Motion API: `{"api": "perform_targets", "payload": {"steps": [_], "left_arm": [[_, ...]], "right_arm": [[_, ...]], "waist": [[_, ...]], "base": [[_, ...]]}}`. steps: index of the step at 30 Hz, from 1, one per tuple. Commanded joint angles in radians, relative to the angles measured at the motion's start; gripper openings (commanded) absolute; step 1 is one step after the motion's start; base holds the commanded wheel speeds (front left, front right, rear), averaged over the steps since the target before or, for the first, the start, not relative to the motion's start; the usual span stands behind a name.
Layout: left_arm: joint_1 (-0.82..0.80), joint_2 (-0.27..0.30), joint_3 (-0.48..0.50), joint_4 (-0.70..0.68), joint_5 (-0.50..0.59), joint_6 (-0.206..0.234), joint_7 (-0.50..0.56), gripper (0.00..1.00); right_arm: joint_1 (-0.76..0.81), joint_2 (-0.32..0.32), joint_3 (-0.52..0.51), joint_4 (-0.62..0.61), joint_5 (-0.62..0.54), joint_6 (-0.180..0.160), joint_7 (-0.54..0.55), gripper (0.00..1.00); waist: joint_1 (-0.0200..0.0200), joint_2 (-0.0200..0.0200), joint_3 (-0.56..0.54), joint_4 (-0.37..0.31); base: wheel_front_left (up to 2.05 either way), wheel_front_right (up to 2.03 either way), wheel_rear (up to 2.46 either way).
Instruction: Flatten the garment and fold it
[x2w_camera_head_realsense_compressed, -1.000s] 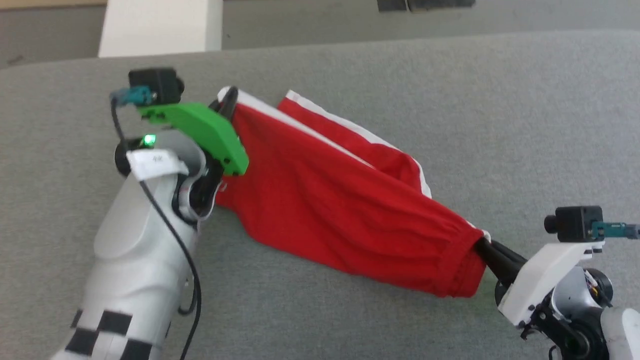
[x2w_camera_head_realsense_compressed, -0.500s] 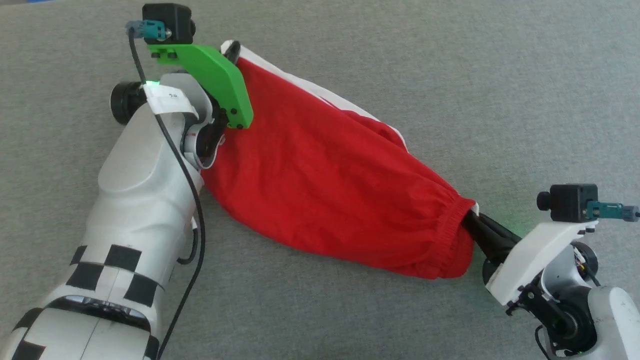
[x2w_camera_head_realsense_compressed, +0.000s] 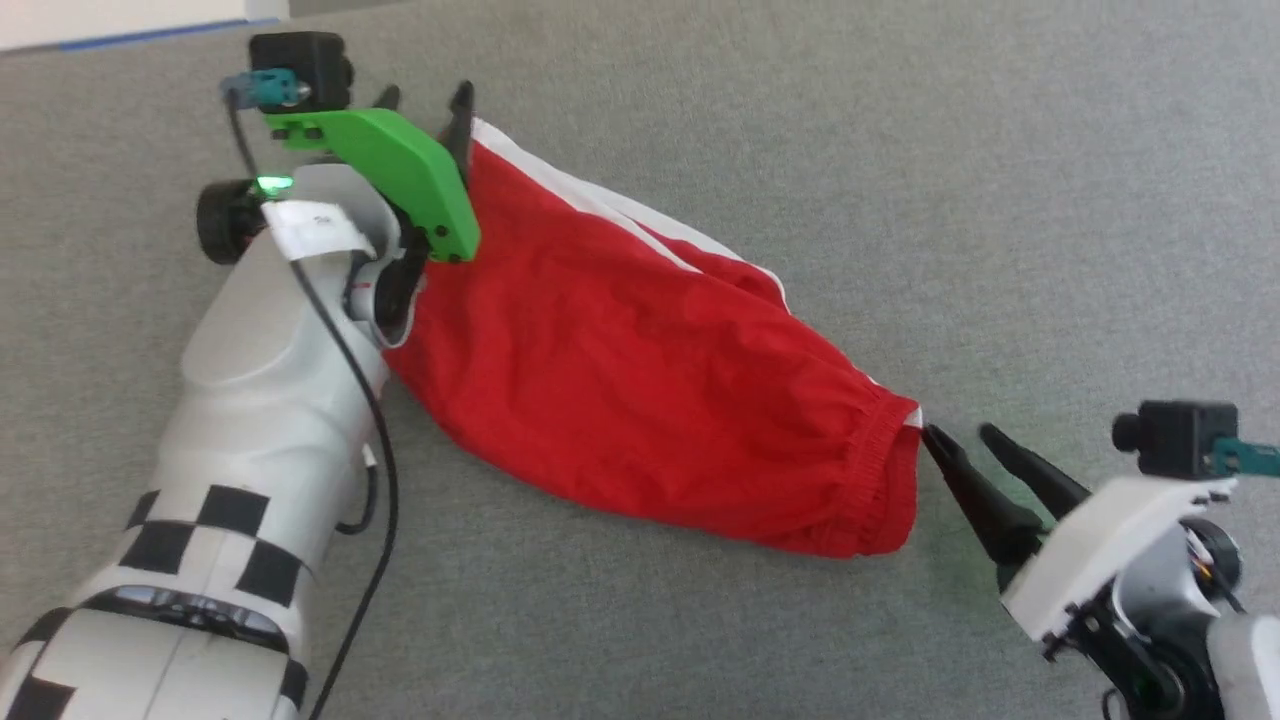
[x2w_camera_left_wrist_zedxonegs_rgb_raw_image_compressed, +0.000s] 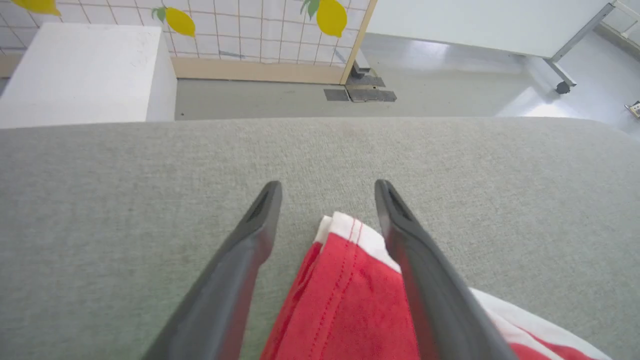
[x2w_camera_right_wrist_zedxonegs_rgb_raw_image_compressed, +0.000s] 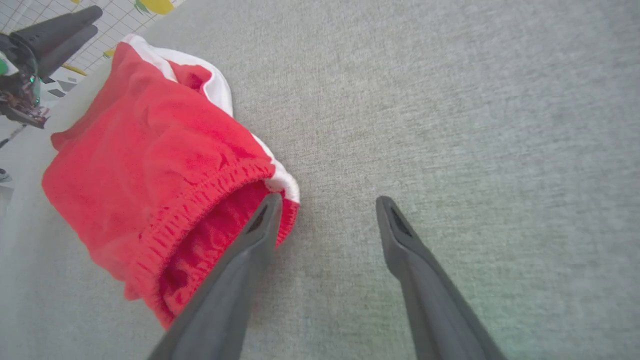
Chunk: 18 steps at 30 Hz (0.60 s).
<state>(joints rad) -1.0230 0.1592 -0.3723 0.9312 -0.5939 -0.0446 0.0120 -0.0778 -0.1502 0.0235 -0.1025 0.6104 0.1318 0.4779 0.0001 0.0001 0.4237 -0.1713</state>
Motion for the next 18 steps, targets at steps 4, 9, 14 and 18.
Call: {"api": "perform_targets", "payload": {"steps": [4, 9, 14, 18], "left_arm": [[0.032, 0.061, 0.000, -0.040, 0.029, -0.016, -0.126, 1.00], [0.136, 0.113, 0.003, -0.162, 0.065, -0.008, -0.251, 1.00], [0.353, 0.136, 0.066, -0.375, 0.068, 0.060, -0.272, 1.00], [0.539, 0.125, 0.116, -0.550, 0.056, 0.111, -0.273, 1.00]], "right_arm": [[0.083, 0.014, -0.048, -0.088, -0.135, -0.001, 0.034, 1.00], [0.141, 0.075, -0.065, -0.186, -0.296, -0.001, 0.096, 1.00], [0.152, 0.097, 0.013, -0.206, -0.408, -0.001, 0.151, 1.00], [0.138, 0.099, 0.040, -0.141, -0.423, -0.001, 0.154, 1.00]], "waist": [[-0.0001, -0.0001, -0.110, 0.050], [-0.0001, -0.0001, -0.180, 0.074], [-0.0001, -0.0001, -0.228, 0.097], [-0.0001, -0.0001, -0.241, 0.125]], "base": [[0.00, 0.00, 0.00], [0.00, 0.00, 0.00], [0.00, 0.00, 0.00], [0.00, 0.00, 0.00]]}}
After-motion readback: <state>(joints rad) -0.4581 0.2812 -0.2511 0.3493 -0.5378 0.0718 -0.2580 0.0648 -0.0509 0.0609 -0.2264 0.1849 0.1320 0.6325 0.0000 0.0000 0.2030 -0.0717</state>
